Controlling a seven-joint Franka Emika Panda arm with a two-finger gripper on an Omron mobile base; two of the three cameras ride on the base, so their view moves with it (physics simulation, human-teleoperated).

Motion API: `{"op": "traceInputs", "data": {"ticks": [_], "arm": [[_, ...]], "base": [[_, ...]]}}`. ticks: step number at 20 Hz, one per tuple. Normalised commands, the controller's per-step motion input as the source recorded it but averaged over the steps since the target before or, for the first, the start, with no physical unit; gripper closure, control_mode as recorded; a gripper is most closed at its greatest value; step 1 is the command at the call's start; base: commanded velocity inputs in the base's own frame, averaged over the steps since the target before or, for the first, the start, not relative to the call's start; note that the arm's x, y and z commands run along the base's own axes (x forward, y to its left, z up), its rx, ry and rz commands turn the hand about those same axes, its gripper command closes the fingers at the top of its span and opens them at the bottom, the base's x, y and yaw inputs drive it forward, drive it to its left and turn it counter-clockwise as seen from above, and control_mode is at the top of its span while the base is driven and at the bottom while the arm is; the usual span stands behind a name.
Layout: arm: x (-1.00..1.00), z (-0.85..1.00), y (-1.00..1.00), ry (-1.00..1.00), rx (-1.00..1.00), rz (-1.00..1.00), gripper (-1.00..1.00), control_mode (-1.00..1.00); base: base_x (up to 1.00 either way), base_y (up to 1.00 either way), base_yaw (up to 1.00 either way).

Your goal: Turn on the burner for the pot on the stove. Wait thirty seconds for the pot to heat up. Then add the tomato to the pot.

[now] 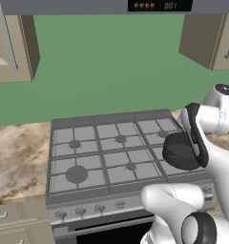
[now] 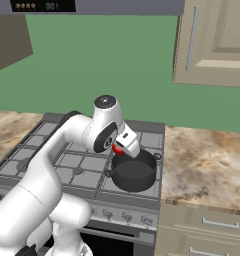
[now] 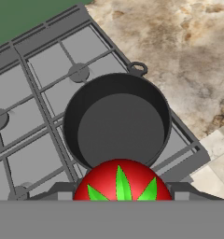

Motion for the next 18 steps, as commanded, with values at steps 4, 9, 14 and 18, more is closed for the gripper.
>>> {"op": "traceInputs", "data": {"ticks": [4,9,14,18], "arm": [[0.00,0.00,0.00,0.00,0.00,0.00,1.00,-1.00],[0.00,0.00,0.00,0.00,0.00,0.00,1.00,-1.00],[0.00,0.00,0.00,0.00,0.00,0.00,1.00,-1.00],[0.00,0.00,0.00,0.00,0.00,0.00,1.00,-1.00]], "base": [[0.00,0.00,0.00],[0.00,0.00,0.00],[0.00,0.00,0.00],[0.00,0.00,0.00]]}}
